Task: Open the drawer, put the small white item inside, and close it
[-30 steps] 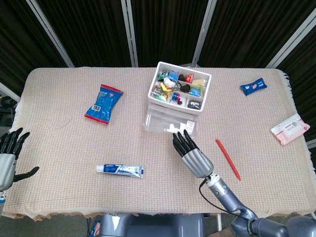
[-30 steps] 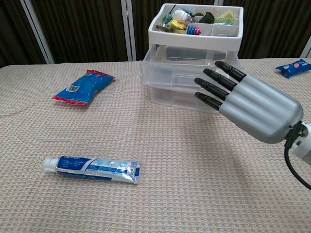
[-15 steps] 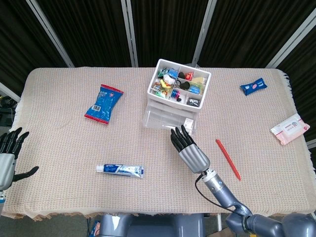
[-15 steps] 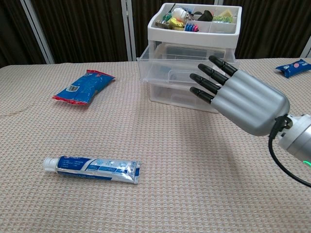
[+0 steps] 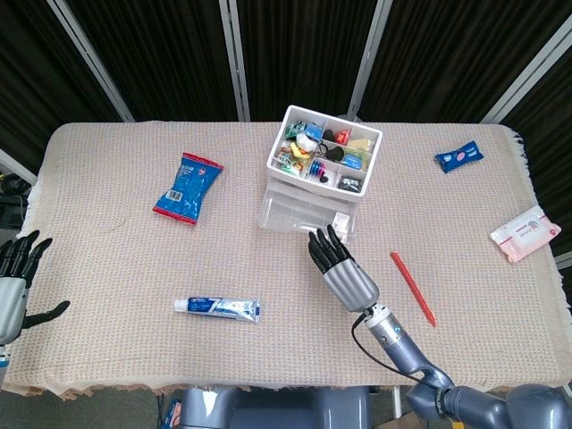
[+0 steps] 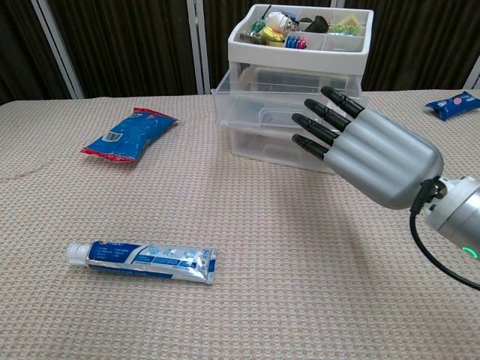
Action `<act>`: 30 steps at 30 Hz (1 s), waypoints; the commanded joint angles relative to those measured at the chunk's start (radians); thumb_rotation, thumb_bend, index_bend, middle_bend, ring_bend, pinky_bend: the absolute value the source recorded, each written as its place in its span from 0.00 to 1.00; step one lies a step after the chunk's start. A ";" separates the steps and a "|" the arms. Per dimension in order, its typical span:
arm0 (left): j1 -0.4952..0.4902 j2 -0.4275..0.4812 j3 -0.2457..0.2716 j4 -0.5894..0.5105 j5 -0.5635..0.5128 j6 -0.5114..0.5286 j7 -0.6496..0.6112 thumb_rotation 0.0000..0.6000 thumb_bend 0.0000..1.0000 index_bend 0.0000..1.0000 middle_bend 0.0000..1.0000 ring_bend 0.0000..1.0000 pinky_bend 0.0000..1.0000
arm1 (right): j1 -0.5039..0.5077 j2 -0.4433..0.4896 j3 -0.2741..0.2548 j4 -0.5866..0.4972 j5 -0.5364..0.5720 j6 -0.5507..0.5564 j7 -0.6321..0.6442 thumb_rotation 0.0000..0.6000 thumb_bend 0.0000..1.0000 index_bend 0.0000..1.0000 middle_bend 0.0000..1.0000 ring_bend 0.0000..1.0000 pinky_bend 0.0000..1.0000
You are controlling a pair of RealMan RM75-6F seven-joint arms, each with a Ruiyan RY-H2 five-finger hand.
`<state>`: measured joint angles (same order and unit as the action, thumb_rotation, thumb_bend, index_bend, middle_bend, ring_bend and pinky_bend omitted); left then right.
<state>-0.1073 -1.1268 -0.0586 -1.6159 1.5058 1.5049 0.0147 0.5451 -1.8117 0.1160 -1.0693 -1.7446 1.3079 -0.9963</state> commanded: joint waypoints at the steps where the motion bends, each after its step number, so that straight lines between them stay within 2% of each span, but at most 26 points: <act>1: 0.001 0.000 0.000 0.000 0.002 0.003 -0.002 1.00 0.14 0.09 0.00 0.00 0.00 | 0.000 -0.001 -0.012 -0.006 -0.015 0.009 -0.001 1.00 0.18 0.11 0.00 0.00 0.00; 17: 0.004 0.003 -0.001 0.002 0.000 0.006 -0.013 1.00 0.14 0.09 0.00 0.00 0.00 | 0.054 -0.023 0.019 -0.004 -0.001 -0.024 -0.051 1.00 0.18 0.11 0.00 0.00 0.00; 30: 0.005 0.003 -0.001 0.000 -0.004 0.004 -0.011 1.00 0.14 0.09 0.00 0.00 0.00 | 0.094 -0.040 0.065 0.030 0.048 -0.060 -0.077 1.00 0.18 0.12 0.00 0.00 0.00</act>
<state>-0.1028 -1.1238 -0.0601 -1.6155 1.5016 1.5087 0.0036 0.6374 -1.8511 0.1789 -1.0410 -1.6983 1.2490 -1.0724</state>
